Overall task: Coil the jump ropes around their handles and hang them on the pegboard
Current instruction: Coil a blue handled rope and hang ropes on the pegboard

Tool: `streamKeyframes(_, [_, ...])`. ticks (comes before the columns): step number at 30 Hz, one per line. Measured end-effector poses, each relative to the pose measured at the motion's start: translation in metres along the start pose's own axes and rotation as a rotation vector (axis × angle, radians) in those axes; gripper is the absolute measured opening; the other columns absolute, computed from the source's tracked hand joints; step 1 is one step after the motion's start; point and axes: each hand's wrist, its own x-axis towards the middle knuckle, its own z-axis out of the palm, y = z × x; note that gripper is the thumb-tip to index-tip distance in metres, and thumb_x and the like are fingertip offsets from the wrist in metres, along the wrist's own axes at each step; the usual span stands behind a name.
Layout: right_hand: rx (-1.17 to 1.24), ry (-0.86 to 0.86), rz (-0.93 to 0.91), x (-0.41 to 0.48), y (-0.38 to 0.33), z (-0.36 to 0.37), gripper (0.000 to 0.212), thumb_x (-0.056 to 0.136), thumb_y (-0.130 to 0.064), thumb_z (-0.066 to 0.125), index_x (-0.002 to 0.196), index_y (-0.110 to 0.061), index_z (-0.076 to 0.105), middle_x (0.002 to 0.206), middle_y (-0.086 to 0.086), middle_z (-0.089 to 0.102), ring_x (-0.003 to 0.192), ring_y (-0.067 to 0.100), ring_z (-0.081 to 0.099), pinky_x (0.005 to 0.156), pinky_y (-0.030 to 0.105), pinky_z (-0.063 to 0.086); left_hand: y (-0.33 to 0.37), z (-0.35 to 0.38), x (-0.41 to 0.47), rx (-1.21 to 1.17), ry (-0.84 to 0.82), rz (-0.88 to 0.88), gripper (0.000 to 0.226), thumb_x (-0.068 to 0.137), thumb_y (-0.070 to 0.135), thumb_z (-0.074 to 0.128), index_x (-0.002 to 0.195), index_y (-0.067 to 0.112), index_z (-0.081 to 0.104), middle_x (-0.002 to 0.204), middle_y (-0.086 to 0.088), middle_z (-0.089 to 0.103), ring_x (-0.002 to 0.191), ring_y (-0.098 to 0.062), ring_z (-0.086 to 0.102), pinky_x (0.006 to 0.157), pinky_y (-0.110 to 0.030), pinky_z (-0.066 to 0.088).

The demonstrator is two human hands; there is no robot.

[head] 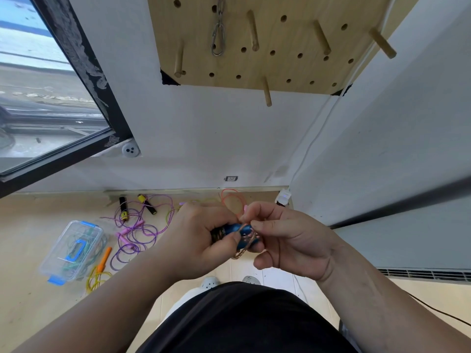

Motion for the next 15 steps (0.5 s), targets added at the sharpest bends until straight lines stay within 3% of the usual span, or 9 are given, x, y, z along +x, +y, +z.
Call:
streamKeyframes(7, [0.016,-0.019,0.000,-0.0025,-0.0033,0.0007,0.014,0.085,-0.008,0.062,0.084,-0.018,0.073,0.078,0.007,0.059,0.053,0.013,0.055,0.048,0.028,0.056,0.0021,0.0003,0.0082,-0.011,-0.002,0.068,0.017,0.083,0.018,0.052,0.070,0.026,0.045,0.063,0.018,0.034,0.057,-0.001,0.034,0.052,-0.026,0.029])
streamKeyframes(12, [0.011,-0.050,-0.011,-0.0050,-0.0041,0.0017,0.017,0.087,-0.008,0.059,0.082,-0.018,0.072,0.076,0.006,0.059,0.051,0.013,0.057,0.047,0.028,0.055,-0.0011,0.0046,0.0098,0.019,0.029,0.075,0.031,0.089,0.027,0.061,0.064,0.009,0.057,0.060,0.009,0.039,0.054,-0.006,0.036,0.052,-0.023,0.030])
streamKeyframes(15, [0.000,-0.057,-0.021,-0.0054,-0.0024,-0.0003,0.018,0.088,-0.009,0.060,0.079,-0.020,0.072,0.076,0.004,0.057,0.051,0.012,0.055,0.046,0.027,0.052,0.0004,0.0065,0.0105,-0.026,0.026,0.073,0.026,0.094,0.025,0.059,0.069,0.017,0.060,0.063,0.020,0.044,0.057,0.003,0.041,0.057,-0.017,0.031])
